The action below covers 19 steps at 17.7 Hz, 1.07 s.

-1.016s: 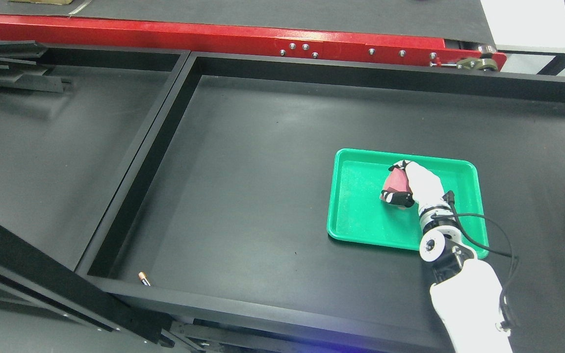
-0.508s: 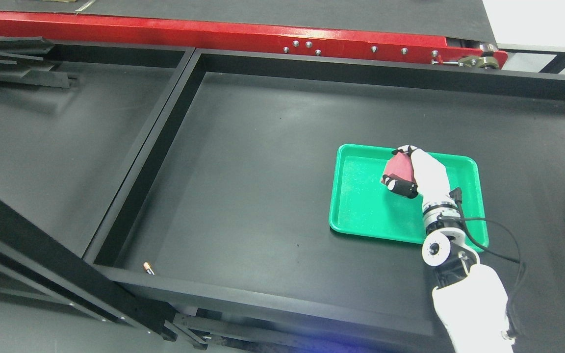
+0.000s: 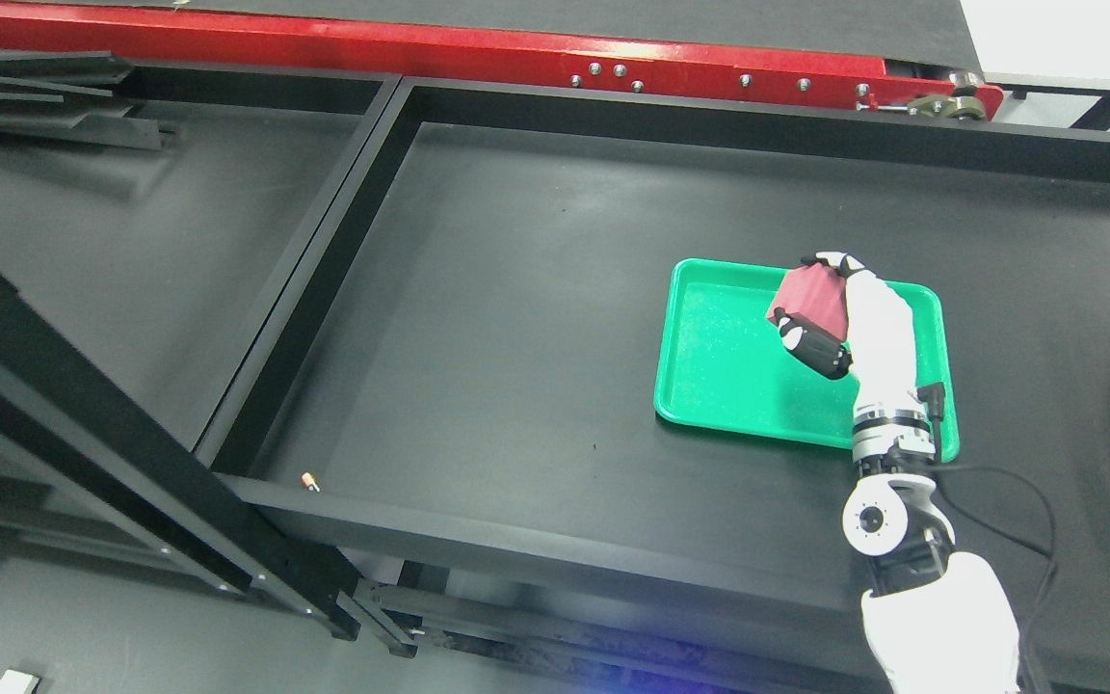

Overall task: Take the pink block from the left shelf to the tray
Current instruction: 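Lift the pink cube off the green tray with the right hand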

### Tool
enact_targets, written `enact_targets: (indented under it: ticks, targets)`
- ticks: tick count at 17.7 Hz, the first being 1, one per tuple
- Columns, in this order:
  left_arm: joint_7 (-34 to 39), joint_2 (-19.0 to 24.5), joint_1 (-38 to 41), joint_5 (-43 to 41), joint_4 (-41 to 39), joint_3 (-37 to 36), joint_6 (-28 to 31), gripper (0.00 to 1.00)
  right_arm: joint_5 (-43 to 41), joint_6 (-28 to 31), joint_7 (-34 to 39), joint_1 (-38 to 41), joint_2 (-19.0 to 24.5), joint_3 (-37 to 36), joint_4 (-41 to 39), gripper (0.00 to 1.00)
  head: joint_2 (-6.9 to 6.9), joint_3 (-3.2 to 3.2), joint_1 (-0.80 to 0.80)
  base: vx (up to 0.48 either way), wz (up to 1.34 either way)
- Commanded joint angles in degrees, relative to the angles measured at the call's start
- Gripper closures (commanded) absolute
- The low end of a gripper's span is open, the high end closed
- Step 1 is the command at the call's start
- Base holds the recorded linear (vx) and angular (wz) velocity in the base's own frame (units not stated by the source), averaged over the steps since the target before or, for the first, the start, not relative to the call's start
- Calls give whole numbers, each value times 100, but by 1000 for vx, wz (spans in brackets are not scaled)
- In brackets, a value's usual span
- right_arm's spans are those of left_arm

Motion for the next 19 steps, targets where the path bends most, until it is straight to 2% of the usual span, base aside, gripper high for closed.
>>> enact_targets:
  ticks: [1,4,19]
  targets:
    - [3,100,-105,0,-100,3,4,0,-144,-183,-965,273,-100,-96,-569,96,0,0,0,-110,73]
    - [3,100,-105,0,-100,-6,4,0,-162,-402,-1371,273,-100,-96,-569,96,0,0,0,-119,137]
    - [3,100,-105,0,-100,-6,4,0,-162,-411,-1353,431,-100,-87,-569,96,0,0,0,-111,416]
